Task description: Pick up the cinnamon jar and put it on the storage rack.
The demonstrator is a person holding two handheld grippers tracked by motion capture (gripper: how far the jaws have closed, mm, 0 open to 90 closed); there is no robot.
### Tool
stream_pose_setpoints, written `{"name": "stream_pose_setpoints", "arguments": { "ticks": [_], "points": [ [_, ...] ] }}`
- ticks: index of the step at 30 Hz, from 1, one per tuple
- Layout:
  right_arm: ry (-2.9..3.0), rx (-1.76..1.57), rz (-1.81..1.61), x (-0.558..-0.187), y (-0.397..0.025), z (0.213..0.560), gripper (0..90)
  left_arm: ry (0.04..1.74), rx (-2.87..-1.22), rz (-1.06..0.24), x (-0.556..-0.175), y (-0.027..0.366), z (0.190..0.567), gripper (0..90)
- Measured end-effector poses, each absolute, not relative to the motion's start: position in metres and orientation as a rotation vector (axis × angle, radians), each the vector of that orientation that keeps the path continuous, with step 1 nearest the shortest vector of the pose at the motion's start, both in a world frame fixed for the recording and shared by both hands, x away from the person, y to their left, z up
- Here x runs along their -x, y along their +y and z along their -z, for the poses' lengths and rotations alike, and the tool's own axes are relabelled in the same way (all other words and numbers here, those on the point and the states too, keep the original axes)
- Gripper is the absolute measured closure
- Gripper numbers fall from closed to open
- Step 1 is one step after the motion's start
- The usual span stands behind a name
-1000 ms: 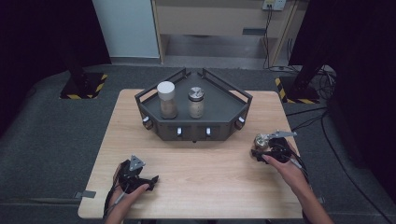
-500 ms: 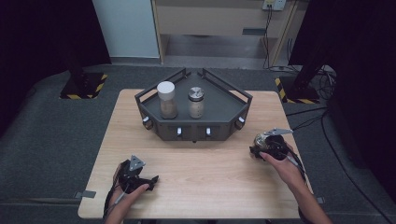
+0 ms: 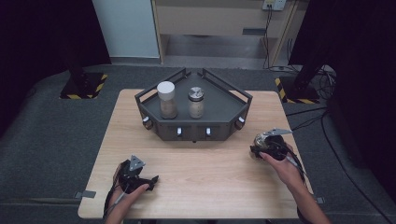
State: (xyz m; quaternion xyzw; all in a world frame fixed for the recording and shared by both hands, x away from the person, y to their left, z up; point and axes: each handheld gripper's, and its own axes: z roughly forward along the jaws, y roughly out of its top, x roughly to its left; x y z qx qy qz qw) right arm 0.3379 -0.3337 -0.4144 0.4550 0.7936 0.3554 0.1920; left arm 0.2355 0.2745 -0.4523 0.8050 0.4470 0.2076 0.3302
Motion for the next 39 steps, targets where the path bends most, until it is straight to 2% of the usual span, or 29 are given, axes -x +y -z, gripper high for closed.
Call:
{"name": "stream_pose_setpoints", "arguments": {
  "ticks": [39],
  "points": [
    [2.287,-1.123,-1.001,-0.322,-0.331,0.352,31.1,1.169,-2.105,-0.543,-0.236,0.275,0.452,0.0]
  ]
}}
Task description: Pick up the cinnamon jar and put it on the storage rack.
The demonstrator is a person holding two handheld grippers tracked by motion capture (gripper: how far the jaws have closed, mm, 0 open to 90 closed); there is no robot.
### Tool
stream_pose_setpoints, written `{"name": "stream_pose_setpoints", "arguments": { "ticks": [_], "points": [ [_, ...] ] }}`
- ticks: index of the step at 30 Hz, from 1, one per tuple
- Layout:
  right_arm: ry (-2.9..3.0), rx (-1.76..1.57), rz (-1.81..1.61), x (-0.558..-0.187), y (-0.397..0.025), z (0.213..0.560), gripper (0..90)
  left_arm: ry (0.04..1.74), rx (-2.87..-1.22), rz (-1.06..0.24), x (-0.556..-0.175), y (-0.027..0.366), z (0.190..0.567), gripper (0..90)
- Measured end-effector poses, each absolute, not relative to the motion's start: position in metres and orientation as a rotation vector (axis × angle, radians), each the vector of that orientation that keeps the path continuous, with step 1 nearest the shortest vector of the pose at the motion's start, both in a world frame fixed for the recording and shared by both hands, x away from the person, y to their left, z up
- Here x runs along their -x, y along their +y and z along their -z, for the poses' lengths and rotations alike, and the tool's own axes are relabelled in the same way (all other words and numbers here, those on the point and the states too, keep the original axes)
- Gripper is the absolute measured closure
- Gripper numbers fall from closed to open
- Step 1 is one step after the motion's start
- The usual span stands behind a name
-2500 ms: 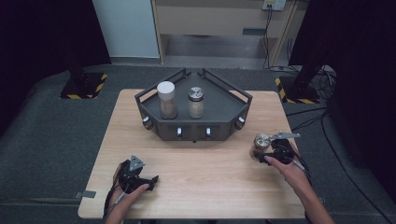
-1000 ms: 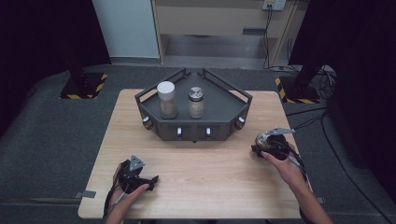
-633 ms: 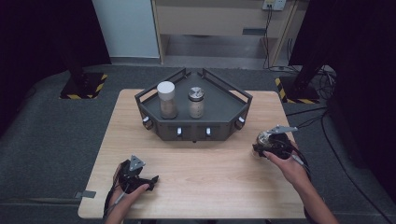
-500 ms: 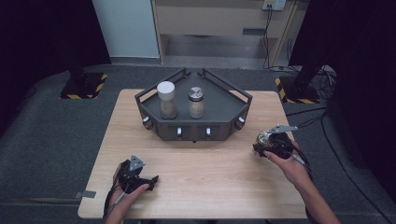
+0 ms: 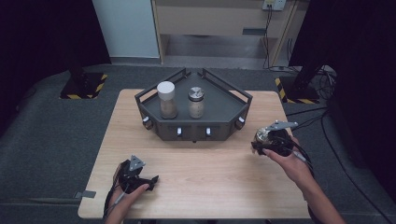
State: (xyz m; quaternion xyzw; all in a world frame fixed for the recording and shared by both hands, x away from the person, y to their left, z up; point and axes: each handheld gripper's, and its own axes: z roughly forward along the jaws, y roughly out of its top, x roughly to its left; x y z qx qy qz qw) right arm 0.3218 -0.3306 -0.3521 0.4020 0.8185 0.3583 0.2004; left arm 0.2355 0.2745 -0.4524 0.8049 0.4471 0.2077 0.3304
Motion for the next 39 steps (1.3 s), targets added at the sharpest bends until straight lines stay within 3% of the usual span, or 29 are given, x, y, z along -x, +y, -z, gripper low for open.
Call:
{"name": "stream_pose_setpoints", "arguments": {
  "ticks": [39],
  "points": [
    [2.28,-1.034,-1.018,-0.34,-0.301,0.294,31.1,1.169,-2.105,-0.543,-0.235,0.275,0.452,0.0]
  ]
}}
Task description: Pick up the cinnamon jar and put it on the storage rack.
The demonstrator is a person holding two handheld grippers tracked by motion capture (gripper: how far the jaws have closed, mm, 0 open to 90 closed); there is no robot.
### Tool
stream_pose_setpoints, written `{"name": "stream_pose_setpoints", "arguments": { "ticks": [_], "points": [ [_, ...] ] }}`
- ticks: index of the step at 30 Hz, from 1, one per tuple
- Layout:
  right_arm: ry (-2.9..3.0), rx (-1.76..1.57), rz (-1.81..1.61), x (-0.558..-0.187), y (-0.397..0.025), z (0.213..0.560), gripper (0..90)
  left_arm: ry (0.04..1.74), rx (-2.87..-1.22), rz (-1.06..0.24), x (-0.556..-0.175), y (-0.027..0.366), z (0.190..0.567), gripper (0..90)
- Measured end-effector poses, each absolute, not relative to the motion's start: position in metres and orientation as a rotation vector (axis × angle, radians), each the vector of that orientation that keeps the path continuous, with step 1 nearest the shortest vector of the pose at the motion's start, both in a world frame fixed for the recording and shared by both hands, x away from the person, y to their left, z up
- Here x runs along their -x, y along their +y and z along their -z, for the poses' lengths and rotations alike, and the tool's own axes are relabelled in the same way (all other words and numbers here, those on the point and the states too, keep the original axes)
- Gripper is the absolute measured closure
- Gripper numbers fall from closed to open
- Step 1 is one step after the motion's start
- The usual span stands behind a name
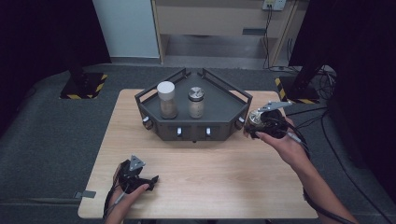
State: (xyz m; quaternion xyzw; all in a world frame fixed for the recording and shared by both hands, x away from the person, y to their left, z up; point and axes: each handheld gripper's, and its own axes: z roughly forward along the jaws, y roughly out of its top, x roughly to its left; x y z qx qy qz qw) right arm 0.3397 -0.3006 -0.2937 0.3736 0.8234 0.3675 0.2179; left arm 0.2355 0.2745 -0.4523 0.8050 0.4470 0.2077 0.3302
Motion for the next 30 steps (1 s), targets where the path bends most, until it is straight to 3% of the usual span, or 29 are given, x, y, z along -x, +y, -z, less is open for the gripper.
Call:
{"name": "stream_pose_setpoints", "arguments": {
  "ticks": [30],
  "points": [
    [2.276,-1.004,-1.017,-0.36,-0.276,0.264,31.1,1.169,-2.105,-0.543,-0.235,0.274,0.452,0.0]
  ]
}}
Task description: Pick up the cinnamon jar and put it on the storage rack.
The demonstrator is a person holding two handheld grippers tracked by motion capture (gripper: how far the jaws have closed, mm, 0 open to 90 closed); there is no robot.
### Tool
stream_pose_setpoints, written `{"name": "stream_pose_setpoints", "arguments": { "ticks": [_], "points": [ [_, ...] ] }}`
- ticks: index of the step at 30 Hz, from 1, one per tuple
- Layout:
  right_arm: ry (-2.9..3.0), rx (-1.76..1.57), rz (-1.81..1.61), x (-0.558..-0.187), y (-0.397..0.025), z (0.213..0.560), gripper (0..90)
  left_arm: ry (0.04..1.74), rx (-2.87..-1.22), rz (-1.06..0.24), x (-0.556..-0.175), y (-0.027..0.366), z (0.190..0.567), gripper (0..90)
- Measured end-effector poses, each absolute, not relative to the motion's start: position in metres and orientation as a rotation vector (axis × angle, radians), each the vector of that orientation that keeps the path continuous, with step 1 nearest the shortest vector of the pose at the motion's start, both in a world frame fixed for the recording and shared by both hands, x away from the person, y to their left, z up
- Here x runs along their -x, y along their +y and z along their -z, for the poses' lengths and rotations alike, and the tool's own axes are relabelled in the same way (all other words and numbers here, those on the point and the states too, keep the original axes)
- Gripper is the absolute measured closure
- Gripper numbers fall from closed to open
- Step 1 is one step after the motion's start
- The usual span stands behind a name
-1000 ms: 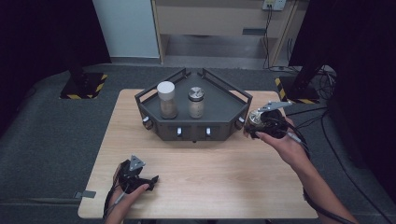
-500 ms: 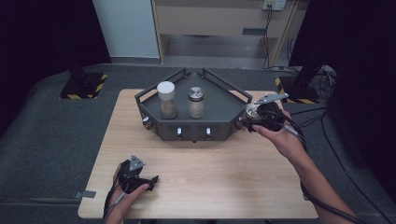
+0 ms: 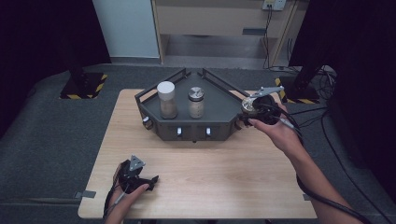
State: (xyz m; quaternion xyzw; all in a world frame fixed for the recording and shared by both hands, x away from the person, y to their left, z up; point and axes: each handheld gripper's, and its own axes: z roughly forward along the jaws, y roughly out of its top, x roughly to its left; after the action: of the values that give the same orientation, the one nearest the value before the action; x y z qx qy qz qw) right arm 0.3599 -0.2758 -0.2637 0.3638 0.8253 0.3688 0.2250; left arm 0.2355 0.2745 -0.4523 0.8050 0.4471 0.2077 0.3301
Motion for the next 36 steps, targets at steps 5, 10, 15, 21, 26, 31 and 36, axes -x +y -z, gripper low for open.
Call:
{"name": "stream_pose_setpoints", "arguments": {
  "ticks": [5,10,15,21,26,31,36],
  "points": [
    [2.277,-0.999,-1.02,-0.364,-0.272,0.261,31.1,1.169,-2.105,-0.543,-0.235,0.274,0.452,0.0],
    [2.277,-0.993,-1.016,-0.368,-0.266,0.258,31.1,1.169,-2.105,-0.543,-0.235,0.274,0.452,0.0],
    [2.284,-0.993,-1.008,-0.374,-0.26,0.257,31.1,1.169,-2.105,-0.543,-0.235,0.275,0.452,0.0],
    [2.283,-1.0,-1.011,-0.38,-0.254,0.256,31.1,1.169,-2.105,-0.543,-0.235,0.275,0.452,0.0],
    [2.281,-0.998,-1.012,-0.384,-0.25,0.254,31.1,1.169,-2.105,-0.543,-0.235,0.275,0.452,0.0],
    [2.279,-1.003,-1.012,-0.388,-0.245,0.253,31.1,1.169,-2.105,-0.543,-0.235,0.274,0.452,0.0],
    [2.284,-0.997,-1.008,-0.393,-0.241,0.251,31.1,1.169,-2.105,-0.543,-0.235,0.274,0.452,0.0]
  ]
}}
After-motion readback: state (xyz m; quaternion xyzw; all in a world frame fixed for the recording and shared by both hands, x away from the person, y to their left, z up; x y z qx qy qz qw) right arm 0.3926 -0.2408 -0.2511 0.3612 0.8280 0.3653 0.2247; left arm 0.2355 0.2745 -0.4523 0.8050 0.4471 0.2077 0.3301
